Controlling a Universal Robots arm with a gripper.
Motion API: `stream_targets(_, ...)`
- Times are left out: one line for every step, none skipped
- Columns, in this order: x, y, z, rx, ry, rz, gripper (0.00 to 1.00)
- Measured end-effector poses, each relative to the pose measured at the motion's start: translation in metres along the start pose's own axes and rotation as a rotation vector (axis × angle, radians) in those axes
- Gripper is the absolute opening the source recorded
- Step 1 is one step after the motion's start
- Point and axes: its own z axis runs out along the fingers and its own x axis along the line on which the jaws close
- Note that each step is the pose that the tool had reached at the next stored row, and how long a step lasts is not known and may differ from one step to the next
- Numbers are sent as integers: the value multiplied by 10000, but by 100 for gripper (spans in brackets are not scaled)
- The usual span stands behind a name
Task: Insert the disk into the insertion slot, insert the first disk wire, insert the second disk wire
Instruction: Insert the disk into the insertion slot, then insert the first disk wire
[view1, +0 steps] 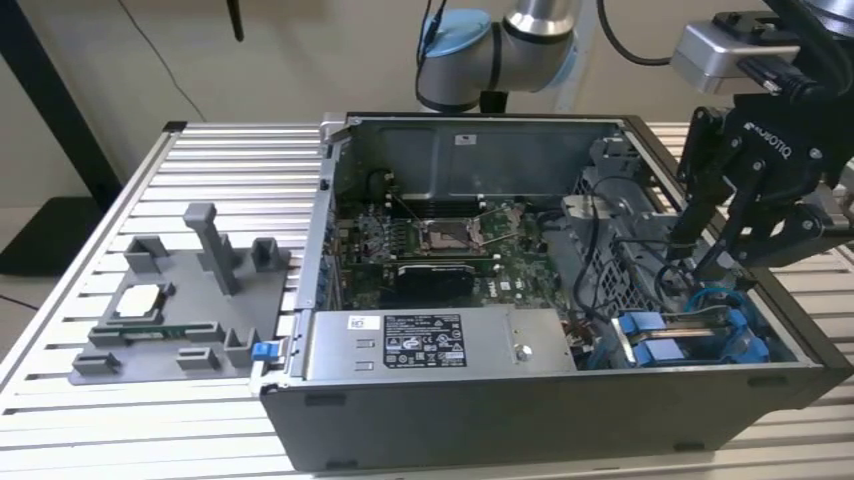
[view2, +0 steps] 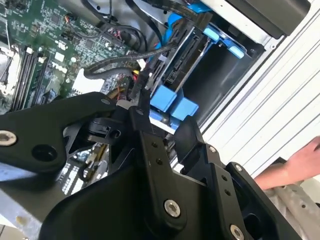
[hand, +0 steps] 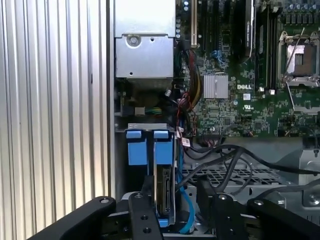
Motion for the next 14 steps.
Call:
stream_targets(-20, 1, 1, 7, -28, -2, 100)
stream_targets(-36, 2, 1, 25, -85, -4, 100)
stream_targets(-51, 3, 2, 51, -141, -5, 100)
stream_targets(-61, 3, 6, 78, -168, -6, 100)
stream_targets(-66, 3, 10, 125, -180, -10, 100)
stream_targets(-67, 3, 19, 188, -186, -24, 100)
stream_targets(-67, 2, 28, 252, -187, -56, 100)
stream_targets(-66, 2, 37, 311, -186, -90, 100)
stream_targets(-66, 2, 49, 363, -189, -117, 100)
stream_targets(-66, 3, 61, 388, -190, -131, 100)
stream_targets(-66, 8, 69, 396, -190, -146, 100)
stream_targets(-66, 15, 74, 398, -192, -172, 100)
stream_targets(-65, 24, 79, 398, -194, -220, 100)
stream_targets(-64, 30, 82, 396, -195, -283, 100)
